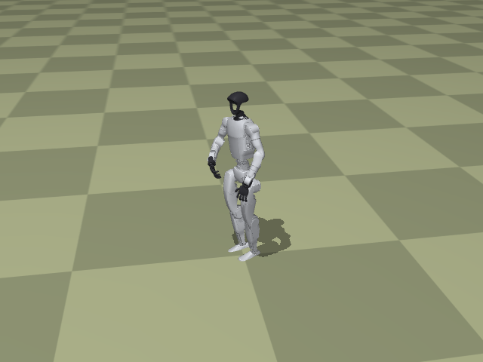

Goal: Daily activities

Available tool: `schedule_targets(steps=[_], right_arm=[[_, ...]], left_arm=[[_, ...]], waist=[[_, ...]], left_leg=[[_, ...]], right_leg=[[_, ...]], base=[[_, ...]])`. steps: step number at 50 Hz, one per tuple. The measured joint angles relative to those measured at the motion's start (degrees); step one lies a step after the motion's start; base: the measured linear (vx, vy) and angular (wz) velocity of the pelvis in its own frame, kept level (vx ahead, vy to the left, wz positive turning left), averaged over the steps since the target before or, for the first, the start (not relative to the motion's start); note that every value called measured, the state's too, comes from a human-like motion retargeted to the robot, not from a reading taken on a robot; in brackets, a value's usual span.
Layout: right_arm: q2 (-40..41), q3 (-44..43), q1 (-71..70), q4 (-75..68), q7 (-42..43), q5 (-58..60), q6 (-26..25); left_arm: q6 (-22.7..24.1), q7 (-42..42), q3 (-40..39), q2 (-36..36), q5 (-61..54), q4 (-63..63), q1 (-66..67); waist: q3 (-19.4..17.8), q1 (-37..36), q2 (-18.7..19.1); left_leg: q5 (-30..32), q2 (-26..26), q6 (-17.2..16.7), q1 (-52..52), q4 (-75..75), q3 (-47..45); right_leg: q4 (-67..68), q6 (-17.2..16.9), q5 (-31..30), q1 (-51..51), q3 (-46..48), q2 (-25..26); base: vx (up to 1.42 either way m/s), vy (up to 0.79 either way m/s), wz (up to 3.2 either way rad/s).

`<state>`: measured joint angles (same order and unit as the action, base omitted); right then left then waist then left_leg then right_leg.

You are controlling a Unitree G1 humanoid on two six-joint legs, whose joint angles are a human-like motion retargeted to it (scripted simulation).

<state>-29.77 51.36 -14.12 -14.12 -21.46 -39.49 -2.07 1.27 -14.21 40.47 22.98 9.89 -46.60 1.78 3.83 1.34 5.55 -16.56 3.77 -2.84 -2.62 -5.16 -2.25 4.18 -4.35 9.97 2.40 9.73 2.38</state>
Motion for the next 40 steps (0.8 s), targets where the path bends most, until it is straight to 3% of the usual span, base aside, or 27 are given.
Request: schedule_targets(steps=[25,40], right_arm=[[0.1,1.6,-2.4,-1.4,1.0,11.0,1.5],[0.9,1.8,-2.6,-1.9,1.4,11.6,2.1]], left_arm=[[0.4,1.3,1.0,1.4,3.9,0.9,-0.9],[1.7,2.2,1.6,2.4,3.5,1.9,-0.7]], waist=[[-0.5,-0.1,-0.2],[-0.8,0.4,-0.1]], left_leg=[[0.9,-0.1,-0.1,1.3,1.1,0.3],[1.0,-0.2,-0.7,1.6,1.3,0.4]], right_leg=[[-0.9,0.0,-0.5,-1.4,0.7,0.1],[-0.9,0.2,-0.3,-1.8,1.2,0.2]], base=[[0.00,0.00,0.00],[0.00,0.00,0.00]])
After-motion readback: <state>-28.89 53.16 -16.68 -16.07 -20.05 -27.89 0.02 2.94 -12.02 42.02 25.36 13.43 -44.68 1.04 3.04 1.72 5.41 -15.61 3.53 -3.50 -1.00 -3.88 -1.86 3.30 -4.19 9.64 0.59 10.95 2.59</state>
